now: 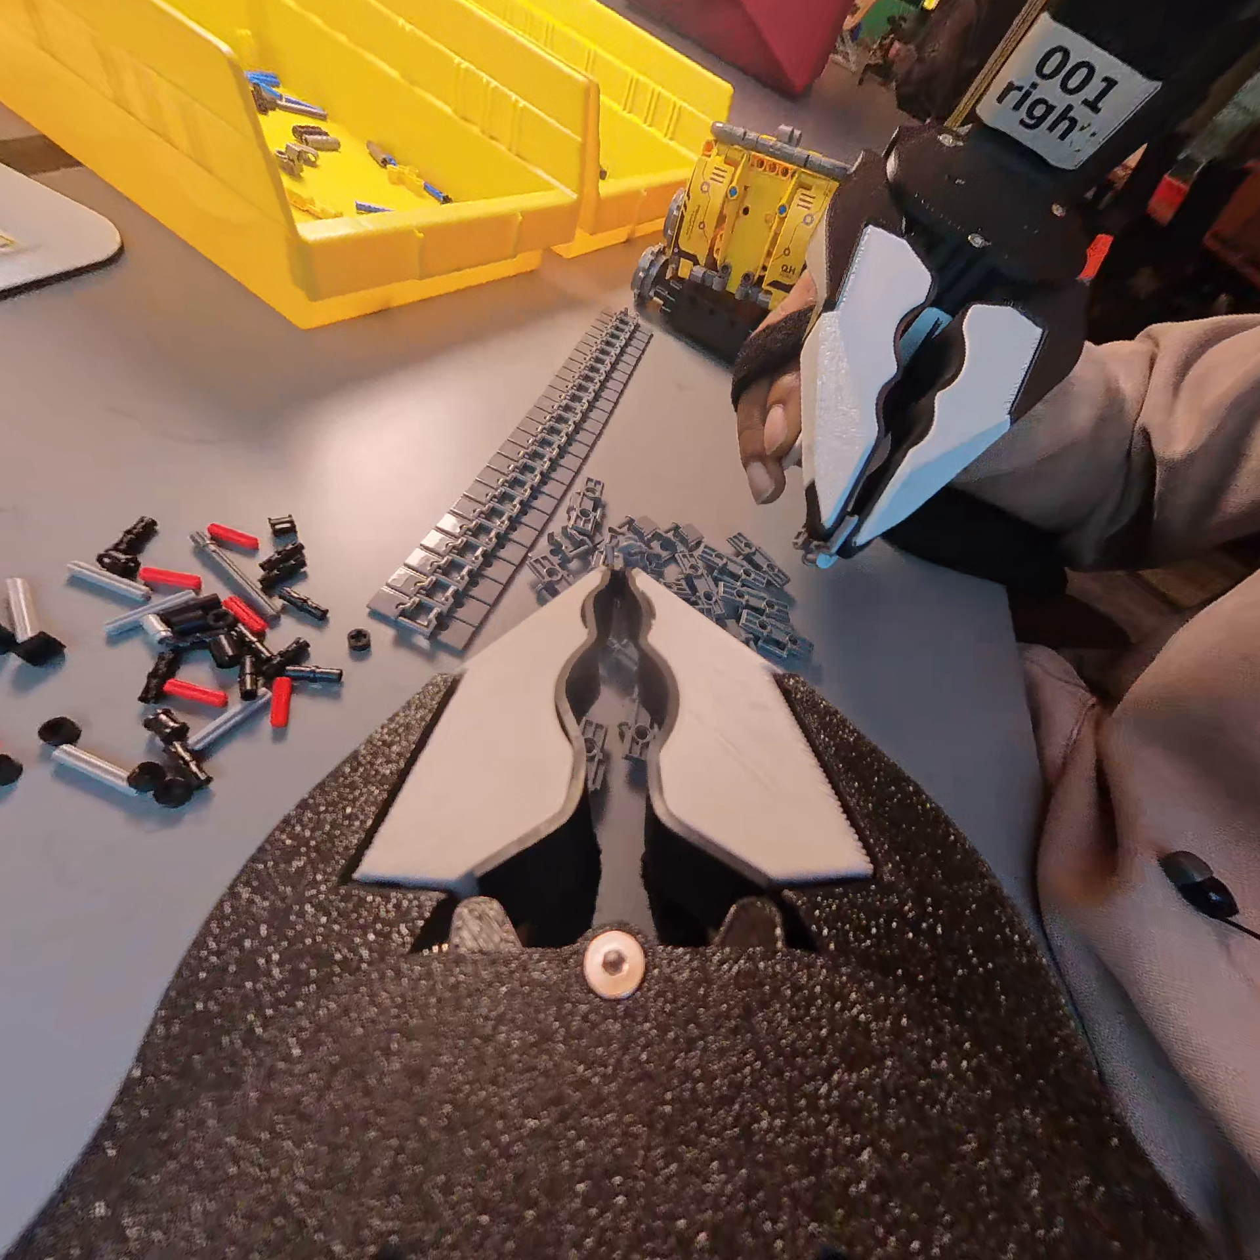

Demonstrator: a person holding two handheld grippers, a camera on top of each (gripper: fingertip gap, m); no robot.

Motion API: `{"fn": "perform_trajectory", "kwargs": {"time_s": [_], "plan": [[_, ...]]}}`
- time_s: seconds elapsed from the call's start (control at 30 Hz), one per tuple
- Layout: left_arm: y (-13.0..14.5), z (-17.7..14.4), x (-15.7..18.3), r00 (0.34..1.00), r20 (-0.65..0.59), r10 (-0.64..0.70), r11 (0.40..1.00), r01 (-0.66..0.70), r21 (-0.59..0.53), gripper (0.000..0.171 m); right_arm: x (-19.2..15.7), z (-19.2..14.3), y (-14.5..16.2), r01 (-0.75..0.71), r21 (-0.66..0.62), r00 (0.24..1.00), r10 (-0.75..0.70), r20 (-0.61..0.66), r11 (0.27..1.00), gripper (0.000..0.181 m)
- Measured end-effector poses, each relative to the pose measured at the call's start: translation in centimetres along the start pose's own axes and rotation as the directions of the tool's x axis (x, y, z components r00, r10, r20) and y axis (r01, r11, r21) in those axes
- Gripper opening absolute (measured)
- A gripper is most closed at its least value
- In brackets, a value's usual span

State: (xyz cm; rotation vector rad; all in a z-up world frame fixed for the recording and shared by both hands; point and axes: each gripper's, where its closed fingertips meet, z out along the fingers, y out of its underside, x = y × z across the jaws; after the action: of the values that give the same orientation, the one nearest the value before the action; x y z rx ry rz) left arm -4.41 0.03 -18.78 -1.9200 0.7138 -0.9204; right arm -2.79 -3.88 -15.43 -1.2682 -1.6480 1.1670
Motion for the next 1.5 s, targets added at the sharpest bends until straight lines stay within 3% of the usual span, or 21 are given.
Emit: {"fn": "perform_trajectory", "kwargs": {"time_s": [0.3,0.6,0.87,0.93,1.07,1.2,1.5], "plan": [[0.0,0.0,0.1,1.0,-0.024,-0.005,1.0,0.006,0.011,0.002,1.7,-1.2,1.5,-0.02,-0.046,0.999,0.019,-0.03,0.999,0.002],[0.1,0.2,0.9,0.997,-0.08,-0.011,1.0,0.012,0.014,0.002,2.8,-1.1,2.6,-0.069,-0.058,0.996,0.065,-0.067,0.996,0.02],[0.1,0.5,2.7,0.987,-0.16,0.034,0.999,-0.032,0.017,0.002,2.2,0.2,3.6,-0.126,-0.078,0.992,0.123,-0.033,0.989,0.022],[0.0,0.5,2.9,0.984,-0.173,0.032,0.999,-0.028,0.027,0.002,2.2,0.4,3.8,-0.149,-0.087,0.989,0.147,-0.032,0.985,0.014],[-1.1,-0.1,2.9,0.98,-0.198,-0.014,0.995,0.032,0.089,0.008,2.3,0.4,2.8,-0.269,-0.013,0.963,0.269,0.004,0.963,0.008],[-2.5,-1.0,3.0,0.963,-0.259,-0.072,0.98,0.117,0.163,0.009,3.2,-0.6,0.2,-0.448,0.163,0.894,0.439,0.09,0.879,0.007],[-3.6,-1.8,2.8,0.948,-0.298,-0.116,0.955,0.188,0.228,0.009,2.8,0.0,-0.3,-0.508,0.202,0.861,0.488,0.142,0.837,0.006]]}}
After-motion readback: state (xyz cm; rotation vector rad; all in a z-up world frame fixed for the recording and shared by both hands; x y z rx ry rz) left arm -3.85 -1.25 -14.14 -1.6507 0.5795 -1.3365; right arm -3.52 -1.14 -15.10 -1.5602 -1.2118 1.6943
